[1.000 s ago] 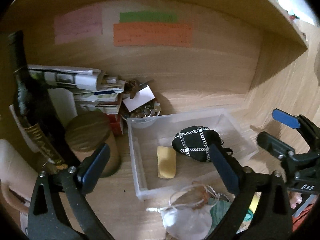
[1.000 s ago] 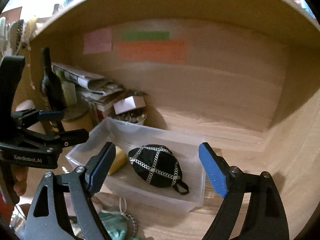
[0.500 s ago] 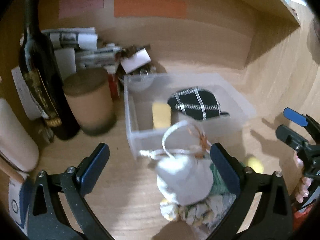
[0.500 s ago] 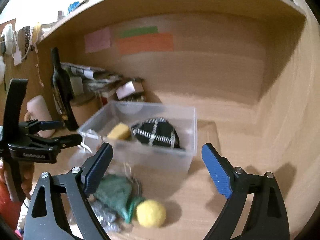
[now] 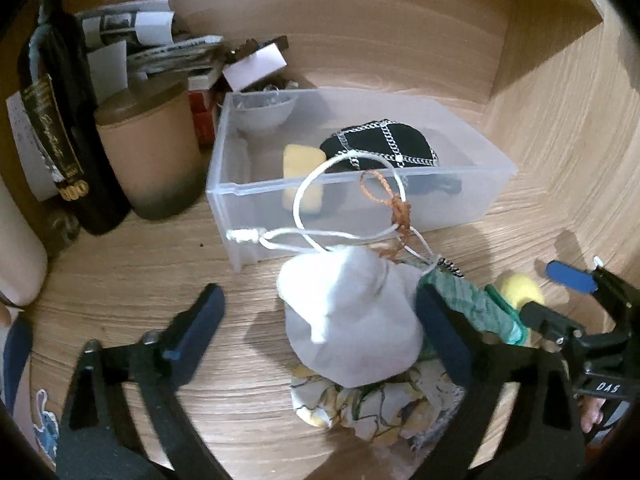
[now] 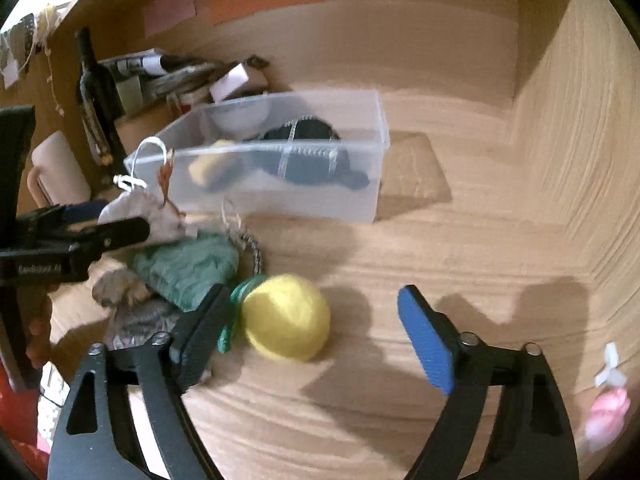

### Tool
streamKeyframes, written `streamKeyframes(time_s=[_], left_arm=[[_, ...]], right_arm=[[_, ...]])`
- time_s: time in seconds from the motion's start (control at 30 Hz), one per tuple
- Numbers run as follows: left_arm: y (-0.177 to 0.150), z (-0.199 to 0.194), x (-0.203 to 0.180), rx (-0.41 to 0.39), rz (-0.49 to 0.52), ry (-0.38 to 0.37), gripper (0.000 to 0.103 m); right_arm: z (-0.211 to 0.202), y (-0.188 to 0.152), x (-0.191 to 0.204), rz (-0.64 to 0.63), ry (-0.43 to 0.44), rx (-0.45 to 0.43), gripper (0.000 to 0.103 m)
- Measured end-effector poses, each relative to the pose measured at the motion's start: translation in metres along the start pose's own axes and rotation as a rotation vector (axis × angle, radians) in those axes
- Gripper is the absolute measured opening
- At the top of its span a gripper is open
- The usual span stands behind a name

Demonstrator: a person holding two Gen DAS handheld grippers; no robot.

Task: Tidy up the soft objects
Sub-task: 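Grasp the yellow felt ball with the right tool while the left tool grasps the white drawstring pouch, then carry the ball into the box with the right tool while the left tool drops the pouch in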

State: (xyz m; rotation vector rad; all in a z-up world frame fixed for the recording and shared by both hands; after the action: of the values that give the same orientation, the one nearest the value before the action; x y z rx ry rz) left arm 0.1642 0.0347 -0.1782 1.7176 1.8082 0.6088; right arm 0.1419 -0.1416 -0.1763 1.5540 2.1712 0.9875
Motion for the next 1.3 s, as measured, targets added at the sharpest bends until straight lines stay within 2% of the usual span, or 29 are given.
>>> streamKeyframes(time_s=[0.13, 0.2, 0.27, 0.33, 0.4, 0.5, 0.7, 1.03, 1.3], left_arm=[[-0.001, 0.005, -0.002, 0.015, -0.001, -0.023, 0.074], [-0.001, 0.007, -0.004, 0.024, 0.005, -0.03, 0.056], [-0.003, 0.009, -0.005, 0.039, 0.005, -0.048, 0.044], [-0.004, 0.009, -0.005, 0.035, 0.004, -0.05, 0.039], [-0.005, 0.007, -0.006, 0.028, 0.008, -0.048, 0.03], [-0.004, 0.001, -0.005, 0.017, 0.008, -0.054, 0.025], [0.005, -0.019, -0.002, -0.034, 0.009, -0.061, 0.023], [0.033, -0.07, -0.006, -0.169, 0.023, -0.066, 0.023], [0.06, -0.083, -0.003, -0.23, 0.025, -0.05, 0.023]], right_arm=[[0.004, -0.005, 0.0, 0.016, 0.031, 0.015, 0.068], [0.007, -0.006, 0.0, 0.021, 0.044, 0.029, 0.056], [0.011, -0.008, 0.0, 0.031, 0.057, 0.044, 0.044], [0.012, -0.009, -0.001, 0.039, 0.064, 0.047, 0.043], [0.009, -0.008, -0.002, 0.045, 0.06, 0.035, 0.042], [0.003, -0.004, -0.003, 0.043, 0.047, 0.01, 0.042], [-0.009, 0.015, -0.006, 0.029, 0.047, -0.049, 0.042], [-0.022, 0.056, 0.002, -0.023, 0.074, -0.161, 0.042], [-0.031, 0.093, 0.014, -0.072, 0.078, -0.265, 0.043]])
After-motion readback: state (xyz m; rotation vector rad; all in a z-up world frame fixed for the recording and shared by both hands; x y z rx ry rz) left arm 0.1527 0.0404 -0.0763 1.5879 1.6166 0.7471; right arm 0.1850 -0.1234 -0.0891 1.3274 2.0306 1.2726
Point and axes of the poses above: each gripper's, at about its wrist camera, not at the fingertips, and z roughly the way its jaws point, x to its left, y to its top, the point moved 4 cm from there along z, roughly the way its jaws point, and after that the axes turned 1 degree about -z, right-handed, at the moved point
